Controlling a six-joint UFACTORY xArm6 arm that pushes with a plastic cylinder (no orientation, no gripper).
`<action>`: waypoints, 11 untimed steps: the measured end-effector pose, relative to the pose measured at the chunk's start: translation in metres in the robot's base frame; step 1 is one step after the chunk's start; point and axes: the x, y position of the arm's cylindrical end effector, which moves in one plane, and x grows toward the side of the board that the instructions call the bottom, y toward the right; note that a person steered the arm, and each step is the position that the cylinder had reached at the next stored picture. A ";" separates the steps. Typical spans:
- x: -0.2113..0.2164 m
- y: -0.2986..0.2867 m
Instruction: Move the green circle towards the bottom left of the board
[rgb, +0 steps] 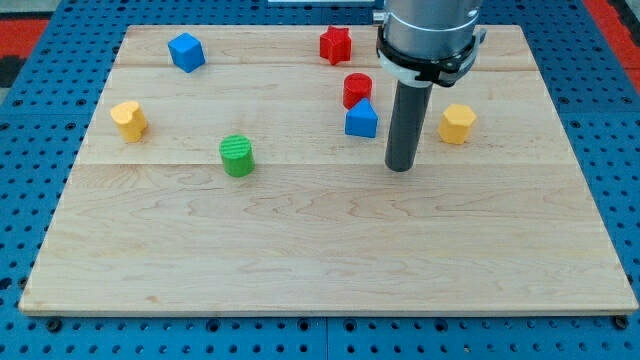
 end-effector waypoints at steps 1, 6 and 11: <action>0.007 -0.012; -0.004 -0.207; 0.036 -0.266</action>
